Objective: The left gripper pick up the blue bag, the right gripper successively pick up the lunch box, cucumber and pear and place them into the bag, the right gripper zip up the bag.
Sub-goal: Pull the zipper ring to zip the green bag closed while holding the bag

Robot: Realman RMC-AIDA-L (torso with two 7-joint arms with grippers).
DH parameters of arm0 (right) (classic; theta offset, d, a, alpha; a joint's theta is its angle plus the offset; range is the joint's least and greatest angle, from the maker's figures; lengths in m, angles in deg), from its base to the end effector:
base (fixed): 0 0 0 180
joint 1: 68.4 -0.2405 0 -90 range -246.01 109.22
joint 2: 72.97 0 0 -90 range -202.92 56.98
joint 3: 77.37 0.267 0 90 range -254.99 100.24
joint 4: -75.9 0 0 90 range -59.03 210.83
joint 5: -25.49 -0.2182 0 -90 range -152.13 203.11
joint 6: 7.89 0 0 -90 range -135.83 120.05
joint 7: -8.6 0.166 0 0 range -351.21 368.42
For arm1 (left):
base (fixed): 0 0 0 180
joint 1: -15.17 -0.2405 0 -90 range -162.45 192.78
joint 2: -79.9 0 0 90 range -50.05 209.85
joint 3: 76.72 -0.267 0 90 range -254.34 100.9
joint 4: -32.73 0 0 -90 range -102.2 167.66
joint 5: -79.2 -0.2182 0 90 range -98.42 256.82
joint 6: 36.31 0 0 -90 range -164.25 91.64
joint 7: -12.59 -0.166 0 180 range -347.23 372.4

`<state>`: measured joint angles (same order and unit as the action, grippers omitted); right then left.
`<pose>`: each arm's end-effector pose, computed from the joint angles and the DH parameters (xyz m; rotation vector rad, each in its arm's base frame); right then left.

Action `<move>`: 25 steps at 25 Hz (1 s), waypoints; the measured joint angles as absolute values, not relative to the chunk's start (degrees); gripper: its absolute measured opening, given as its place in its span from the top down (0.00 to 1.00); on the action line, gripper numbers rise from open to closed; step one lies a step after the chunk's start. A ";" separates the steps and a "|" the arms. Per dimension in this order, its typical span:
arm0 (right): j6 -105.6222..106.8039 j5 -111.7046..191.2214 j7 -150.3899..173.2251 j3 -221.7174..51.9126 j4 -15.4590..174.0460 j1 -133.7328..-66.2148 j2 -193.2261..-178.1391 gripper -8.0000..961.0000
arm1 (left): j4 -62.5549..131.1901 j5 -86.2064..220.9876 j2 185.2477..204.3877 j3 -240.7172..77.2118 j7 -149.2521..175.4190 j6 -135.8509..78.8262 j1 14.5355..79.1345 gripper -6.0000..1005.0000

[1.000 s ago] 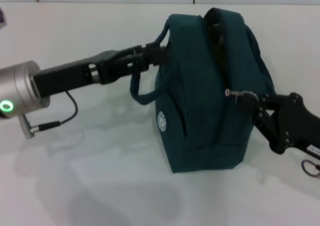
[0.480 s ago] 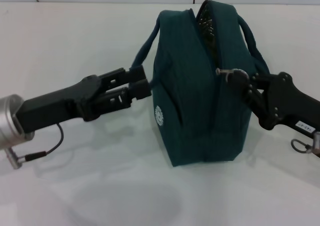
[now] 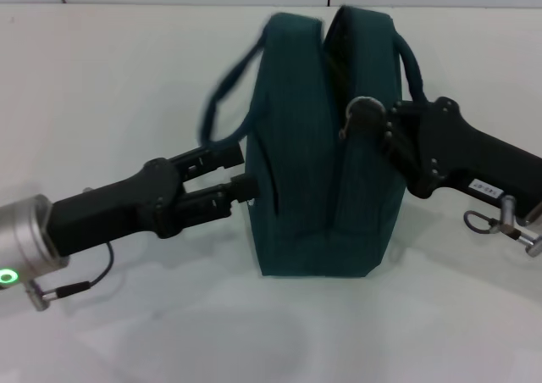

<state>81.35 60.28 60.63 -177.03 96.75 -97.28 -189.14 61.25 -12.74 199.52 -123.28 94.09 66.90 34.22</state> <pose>0.1938 0.3205 -0.0615 -2.5093 0.3352 1.4251 -0.2675 0.2723 -0.0244 -2.5631 -0.9278 -1.3427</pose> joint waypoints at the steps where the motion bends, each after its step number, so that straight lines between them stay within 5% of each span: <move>1: 80.92 60.28 60.66 -177.30 96.79 -97.53 -189.14 0.98 | 60.28 -12.76 199.55 -123.27 93.10 66.38 34.56 0.21; 25: 78.68 58.90 60.16 -177.48 97.35 -99.94 -189.15 0.98 | 53.93 -12.90 199.91 -124.80 87.75 59.82 38.90 0.21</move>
